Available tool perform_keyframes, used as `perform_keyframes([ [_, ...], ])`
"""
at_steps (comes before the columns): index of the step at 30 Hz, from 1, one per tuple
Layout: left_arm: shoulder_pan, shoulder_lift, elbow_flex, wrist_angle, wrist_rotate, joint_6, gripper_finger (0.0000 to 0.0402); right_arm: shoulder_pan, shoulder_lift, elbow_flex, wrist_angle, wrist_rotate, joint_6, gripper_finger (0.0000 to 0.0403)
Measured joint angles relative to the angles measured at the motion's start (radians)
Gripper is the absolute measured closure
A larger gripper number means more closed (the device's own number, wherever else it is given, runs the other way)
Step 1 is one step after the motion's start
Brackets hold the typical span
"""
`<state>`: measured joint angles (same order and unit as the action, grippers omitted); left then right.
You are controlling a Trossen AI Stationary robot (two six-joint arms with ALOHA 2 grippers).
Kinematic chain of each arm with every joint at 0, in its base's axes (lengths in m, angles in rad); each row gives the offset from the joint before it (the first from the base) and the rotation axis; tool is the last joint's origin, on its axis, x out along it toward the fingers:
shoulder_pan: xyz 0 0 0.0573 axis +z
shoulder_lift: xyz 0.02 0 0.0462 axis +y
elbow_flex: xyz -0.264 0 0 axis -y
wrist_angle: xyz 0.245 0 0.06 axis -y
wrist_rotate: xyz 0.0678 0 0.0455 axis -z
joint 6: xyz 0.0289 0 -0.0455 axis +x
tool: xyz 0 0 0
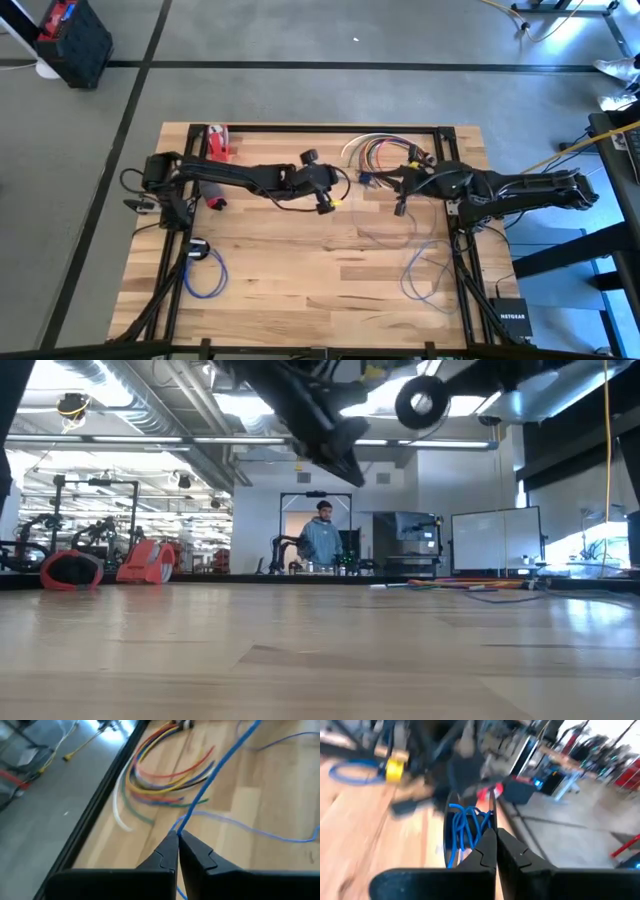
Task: Coil cords
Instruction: Coil the blue cable wire on the black spool
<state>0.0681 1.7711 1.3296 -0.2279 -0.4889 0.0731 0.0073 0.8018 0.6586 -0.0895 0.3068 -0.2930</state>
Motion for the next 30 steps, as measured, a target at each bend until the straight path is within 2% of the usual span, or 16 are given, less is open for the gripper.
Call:
perform_keyframes([
  [7, -0.003, -0.089, 0.0, -0.173, -0.008, -0.069, 0.04, 0.0, 0.034, -0.001, -0.082, 0.022, 0.002, 0.0402],
  [15, 0.005, -0.131, 0.0, -0.22, -0.003, -0.124, 0.0401, 0.0, 0.079, 0.001, 0.008, -0.011, -0.01, 0.0402],
  [22, -0.034, -0.16, -0.001, -0.138, 0.057, -0.15, 0.0401, -0.001, 0.181, 0.0, -0.004, 0.086, -0.03, 0.0402],
  [26, -0.065, -0.159, -0.001, -0.068, 0.061, -0.158, 0.0401, -0.001, 0.264, 0.0, 0.067, 0.216, -0.053, 0.0402],
  [30, -0.098, -0.132, -0.001, 0.027, 0.066, -0.154, 0.0401, -0.001, 0.342, 0.0, 0.15, 0.295, -0.073, 0.0402],
])
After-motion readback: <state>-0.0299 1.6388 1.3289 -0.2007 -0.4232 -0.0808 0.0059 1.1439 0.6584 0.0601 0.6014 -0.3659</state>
